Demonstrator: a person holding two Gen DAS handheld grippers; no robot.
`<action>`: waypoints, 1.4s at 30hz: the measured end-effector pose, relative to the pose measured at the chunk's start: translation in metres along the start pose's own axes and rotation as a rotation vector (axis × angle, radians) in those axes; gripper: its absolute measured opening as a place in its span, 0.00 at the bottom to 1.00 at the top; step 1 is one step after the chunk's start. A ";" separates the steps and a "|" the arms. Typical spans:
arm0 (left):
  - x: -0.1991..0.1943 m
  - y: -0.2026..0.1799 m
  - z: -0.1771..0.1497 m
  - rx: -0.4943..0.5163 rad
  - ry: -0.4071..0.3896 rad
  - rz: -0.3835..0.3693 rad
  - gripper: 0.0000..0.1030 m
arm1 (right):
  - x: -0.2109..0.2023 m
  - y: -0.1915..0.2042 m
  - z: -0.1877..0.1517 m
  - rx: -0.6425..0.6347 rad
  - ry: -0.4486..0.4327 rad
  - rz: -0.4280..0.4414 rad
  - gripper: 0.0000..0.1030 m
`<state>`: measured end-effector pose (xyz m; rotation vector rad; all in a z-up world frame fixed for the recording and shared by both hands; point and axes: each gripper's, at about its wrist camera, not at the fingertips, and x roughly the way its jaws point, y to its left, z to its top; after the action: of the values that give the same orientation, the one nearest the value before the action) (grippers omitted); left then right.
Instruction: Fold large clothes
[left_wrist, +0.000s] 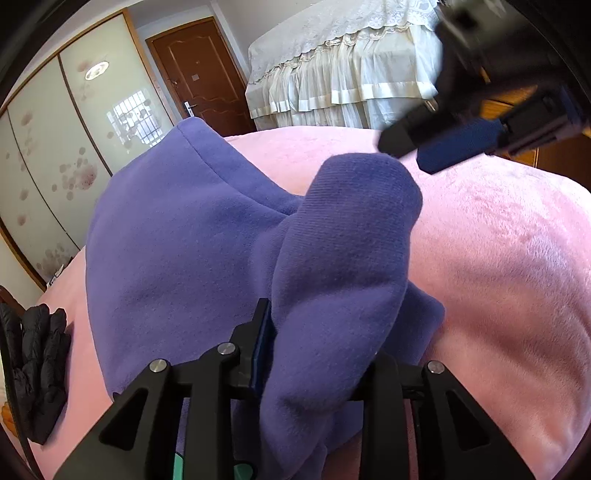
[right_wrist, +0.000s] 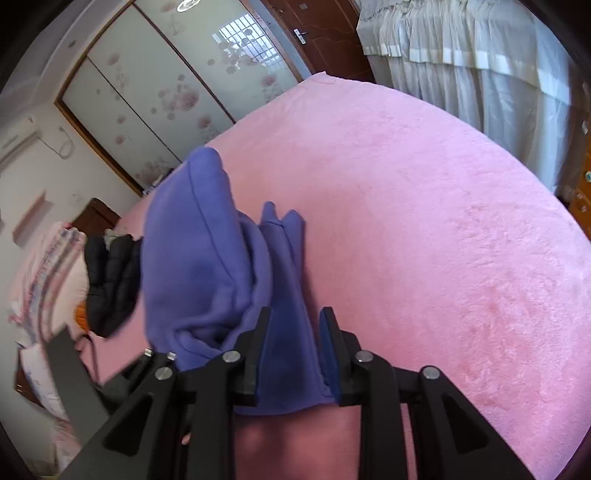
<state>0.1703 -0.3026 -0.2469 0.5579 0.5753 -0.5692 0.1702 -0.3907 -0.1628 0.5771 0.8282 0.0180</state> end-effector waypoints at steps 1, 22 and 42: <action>0.000 -0.002 0.000 0.006 -0.001 0.001 0.27 | -0.001 0.000 0.004 0.007 0.008 0.019 0.36; -0.052 0.027 -0.007 -0.002 0.100 -0.175 0.38 | 0.064 0.022 0.004 -0.158 0.222 0.011 0.40; -0.008 0.249 -0.014 -0.632 0.102 -0.097 0.50 | 0.076 0.033 -0.003 -0.231 0.228 -0.125 0.41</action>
<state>0.3168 -0.1157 -0.1717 -0.0400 0.8373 -0.4189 0.2270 -0.3436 -0.2007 0.3075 1.0669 0.0650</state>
